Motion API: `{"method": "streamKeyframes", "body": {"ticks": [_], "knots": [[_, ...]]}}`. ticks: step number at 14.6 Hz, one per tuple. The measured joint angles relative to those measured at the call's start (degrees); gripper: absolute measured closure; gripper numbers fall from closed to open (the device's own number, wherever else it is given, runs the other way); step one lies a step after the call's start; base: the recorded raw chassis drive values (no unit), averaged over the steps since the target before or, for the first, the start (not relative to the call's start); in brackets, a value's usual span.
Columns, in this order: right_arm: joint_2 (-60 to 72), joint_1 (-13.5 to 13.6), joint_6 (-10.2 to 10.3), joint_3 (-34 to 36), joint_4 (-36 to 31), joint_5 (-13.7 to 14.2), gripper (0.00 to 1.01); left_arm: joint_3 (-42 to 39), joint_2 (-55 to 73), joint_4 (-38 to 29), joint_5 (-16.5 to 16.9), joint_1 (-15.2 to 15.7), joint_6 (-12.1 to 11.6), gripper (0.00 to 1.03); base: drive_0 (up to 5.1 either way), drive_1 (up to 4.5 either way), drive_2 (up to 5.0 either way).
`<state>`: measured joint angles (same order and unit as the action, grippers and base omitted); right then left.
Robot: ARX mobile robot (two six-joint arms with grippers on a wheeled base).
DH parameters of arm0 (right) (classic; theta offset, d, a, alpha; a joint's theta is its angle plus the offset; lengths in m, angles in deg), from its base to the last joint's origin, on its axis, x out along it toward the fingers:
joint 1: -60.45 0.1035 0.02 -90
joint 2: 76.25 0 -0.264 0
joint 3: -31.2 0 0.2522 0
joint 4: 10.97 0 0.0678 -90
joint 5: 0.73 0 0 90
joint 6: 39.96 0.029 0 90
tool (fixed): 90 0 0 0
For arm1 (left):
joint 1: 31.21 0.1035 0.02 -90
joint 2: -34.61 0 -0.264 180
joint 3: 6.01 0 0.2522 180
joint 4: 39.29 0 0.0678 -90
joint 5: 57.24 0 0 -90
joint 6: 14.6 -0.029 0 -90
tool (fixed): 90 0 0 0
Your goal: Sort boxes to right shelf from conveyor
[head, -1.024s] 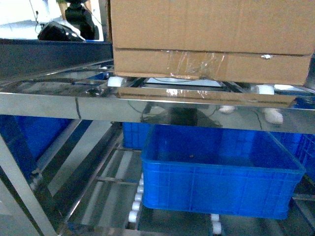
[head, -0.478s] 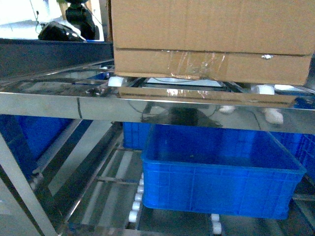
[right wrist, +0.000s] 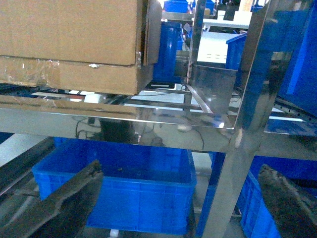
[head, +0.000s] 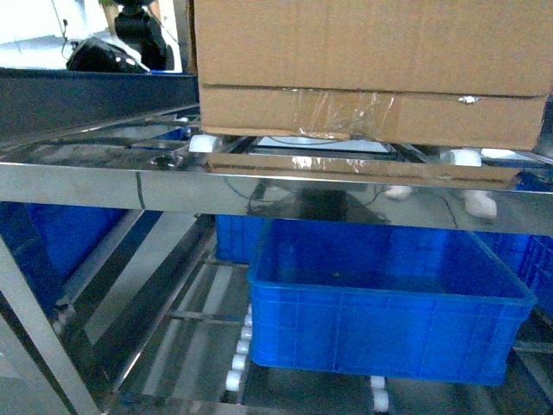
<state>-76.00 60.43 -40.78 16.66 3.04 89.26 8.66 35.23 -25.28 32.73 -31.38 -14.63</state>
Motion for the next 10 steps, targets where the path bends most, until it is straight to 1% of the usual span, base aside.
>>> {"method": "streamKeyframes", "body": {"ticks": [1, 2, 10], "knots": [[0.0, 0.0, 0.0, 0.0, 0.0, 0.0, 0.04, 0.0, 0.0, 0.0, 0.0, 0.0, 0.0, 0.06, 0.0, 0.00, 0.0], [0.0, 0.0, 0.0, 0.0, 0.0, 0.0, 0.03, 0.0, 0.0, 0.0, 0.0, 0.0, 0.0, 0.05, 0.0, 0.00, 0.0], [0.0, 0.0, 0.0, 0.0, 0.0, 0.0, 0.03, 0.0, 0.0, 0.0, 0.0, 0.0, 0.0, 0.05, 0.0, 0.00, 0.0]]}}
